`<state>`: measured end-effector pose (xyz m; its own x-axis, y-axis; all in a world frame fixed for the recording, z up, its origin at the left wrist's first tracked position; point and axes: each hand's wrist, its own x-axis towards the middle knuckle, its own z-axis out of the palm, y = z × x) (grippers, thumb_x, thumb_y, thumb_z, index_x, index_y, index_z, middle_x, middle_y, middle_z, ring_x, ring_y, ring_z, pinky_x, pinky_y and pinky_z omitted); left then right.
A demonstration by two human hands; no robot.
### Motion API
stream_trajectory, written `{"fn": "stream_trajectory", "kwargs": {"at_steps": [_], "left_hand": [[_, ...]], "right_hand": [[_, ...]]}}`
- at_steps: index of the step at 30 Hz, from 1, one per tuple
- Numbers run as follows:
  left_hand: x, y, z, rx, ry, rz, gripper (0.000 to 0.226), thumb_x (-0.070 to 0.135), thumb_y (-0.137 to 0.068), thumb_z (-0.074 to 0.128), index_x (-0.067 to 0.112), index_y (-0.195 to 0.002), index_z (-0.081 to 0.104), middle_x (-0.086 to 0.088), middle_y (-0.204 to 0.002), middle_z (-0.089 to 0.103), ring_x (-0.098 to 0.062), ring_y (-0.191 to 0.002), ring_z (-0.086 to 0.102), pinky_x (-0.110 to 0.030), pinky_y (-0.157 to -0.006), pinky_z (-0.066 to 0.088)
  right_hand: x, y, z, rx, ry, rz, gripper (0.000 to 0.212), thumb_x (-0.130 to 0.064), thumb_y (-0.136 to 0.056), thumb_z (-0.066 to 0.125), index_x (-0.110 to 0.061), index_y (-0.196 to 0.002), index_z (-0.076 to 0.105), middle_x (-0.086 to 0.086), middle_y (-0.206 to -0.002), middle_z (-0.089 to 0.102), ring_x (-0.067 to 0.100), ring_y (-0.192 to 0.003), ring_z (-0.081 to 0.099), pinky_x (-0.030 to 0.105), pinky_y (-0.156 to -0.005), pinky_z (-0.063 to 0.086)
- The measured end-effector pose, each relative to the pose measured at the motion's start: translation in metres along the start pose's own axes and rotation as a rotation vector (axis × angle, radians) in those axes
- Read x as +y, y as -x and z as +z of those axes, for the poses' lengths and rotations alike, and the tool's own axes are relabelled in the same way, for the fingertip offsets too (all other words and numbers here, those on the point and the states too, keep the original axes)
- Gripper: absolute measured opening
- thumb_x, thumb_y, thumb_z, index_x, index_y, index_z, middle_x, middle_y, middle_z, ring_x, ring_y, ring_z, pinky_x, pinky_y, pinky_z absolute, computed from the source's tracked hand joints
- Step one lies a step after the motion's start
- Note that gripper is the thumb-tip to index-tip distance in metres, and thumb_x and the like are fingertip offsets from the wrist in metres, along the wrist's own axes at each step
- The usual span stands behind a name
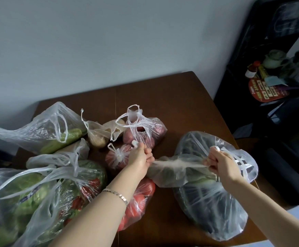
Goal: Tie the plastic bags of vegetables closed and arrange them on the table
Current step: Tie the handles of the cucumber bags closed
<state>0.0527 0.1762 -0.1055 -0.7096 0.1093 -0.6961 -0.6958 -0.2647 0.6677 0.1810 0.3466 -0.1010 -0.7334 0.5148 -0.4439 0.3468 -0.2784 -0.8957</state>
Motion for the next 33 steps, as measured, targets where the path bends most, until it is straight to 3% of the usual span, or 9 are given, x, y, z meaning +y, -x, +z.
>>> {"fn": "stream_trajectory", "kwargs": {"at_steps": [3,8,9,11,14,17,22,25,33], "left_hand": [[0.001,0.022,0.004,-0.162,-0.691,0.223,0.036,0.028,-0.098,0.039,0.016,-0.067,0.052,0.007,-0.051,0.044,-0.005,-0.04,0.035,-0.014,-0.036,0.029],[0.003,0.053,0.014,-0.752,-0.837,0.208,0.027,0.017,-0.094,0.047,0.016,-0.078,0.069,0.02,-0.065,0.04,-0.004,-0.046,0.032,-0.013,-0.053,0.031],[0.003,0.056,0.016,-0.755,-0.86,0.204,0.023,0.018,-0.092,0.05,0.015,-0.08,0.069,0.009,-0.102,0.04,-0.004,-0.047,0.031,-0.012,-0.056,0.033],[0.001,0.056,0.016,-0.71,-0.83,0.226,0.02,0.021,-0.09,0.053,0.018,-0.087,0.072,0.007,-0.057,0.057,-0.004,-0.049,0.031,-0.011,-0.057,0.034],[-0.003,0.049,0.012,-0.627,-0.686,0.232,0.023,0.013,-0.092,0.049,0.013,-0.092,0.072,0.009,-0.053,0.04,-0.003,-0.049,0.034,-0.015,-0.052,0.028],[-0.012,0.041,0.01,-0.506,-0.491,0.142,0.036,0.017,-0.096,0.041,0.017,-0.085,0.076,0.004,-0.057,0.043,-0.008,-0.058,0.038,-0.021,-0.057,0.028],[-0.027,0.04,0.016,-0.413,-0.318,0.051,0.038,0.019,-0.1,0.034,0.013,-0.09,0.069,0.003,-0.064,0.055,-0.006,-0.056,0.037,-0.018,-0.054,0.029],[-0.029,0.04,0.021,-0.323,-0.255,0.025,0.039,0.024,-0.1,0.033,0.015,-0.087,0.068,-0.004,-0.076,0.054,-0.008,-0.06,0.04,-0.017,-0.054,0.033],[-0.006,0.048,0.026,-0.349,0.034,0.036,0.036,0.024,-0.099,0.034,0.014,-0.069,0.05,0.003,-0.063,0.045,-0.006,-0.046,0.036,-0.017,-0.046,0.029]], "right_hand": [[-0.012,-0.002,0.006,-0.012,0.006,-0.012,0.044,-0.021,-0.097,0.034,-0.016,-0.054,0.027,-0.004,-0.047,0.032,0.016,-0.055,0.038,0.023,-0.05,0.027],[-0.055,0.004,0.036,-0.249,-0.091,-0.135,0.046,-0.02,-0.099,0.035,-0.012,-0.053,0.038,-0.006,-0.045,0.043,0.014,-0.05,0.042,0.026,-0.055,0.036],[-0.061,0.005,0.042,-0.275,-0.09,-0.155,0.046,-0.02,-0.099,0.036,-0.011,-0.054,0.043,-0.004,-0.046,0.047,0.016,-0.052,0.044,0.026,-0.055,0.038],[-0.064,0.004,0.049,-0.277,-0.105,-0.166,0.041,-0.02,-0.098,0.038,-0.008,-0.061,0.053,-0.001,-0.055,0.056,0.018,-0.059,0.05,0.025,-0.058,0.044],[-0.05,-0.001,0.047,-0.2,0.014,-0.208,0.025,-0.021,-0.095,0.045,-0.013,-0.086,0.067,0.006,-0.078,0.066,0.023,-0.073,0.06,0.03,-0.073,0.048],[-0.025,0.002,0.039,-0.254,0.206,-0.162,0.024,-0.022,-0.093,0.05,-0.011,-0.102,0.069,0.009,-0.058,0.055,0.024,-0.047,0.044,0.022,-0.053,0.035],[0.0,0.007,0.042,-0.228,0.582,-0.306,0.019,-0.018,-0.09,0.057,-0.011,-0.08,0.072,-0.01,-0.042,0.045,0.002,-0.036,0.038,0.012,-0.041,0.028],[0.002,0.007,0.05,-0.095,0.321,-0.233,0.019,-0.018,-0.09,0.057,-0.01,-0.079,0.072,-0.01,-0.058,0.059,-0.006,-0.047,0.05,0.006,-0.048,0.037],[0.011,0.008,0.056,-0.154,0.647,-0.211,0.028,-0.014,-0.09,0.053,-0.006,-0.067,0.068,0.008,-0.053,0.053,0.013,-0.049,0.04,0.019,-0.05,0.031]]}}
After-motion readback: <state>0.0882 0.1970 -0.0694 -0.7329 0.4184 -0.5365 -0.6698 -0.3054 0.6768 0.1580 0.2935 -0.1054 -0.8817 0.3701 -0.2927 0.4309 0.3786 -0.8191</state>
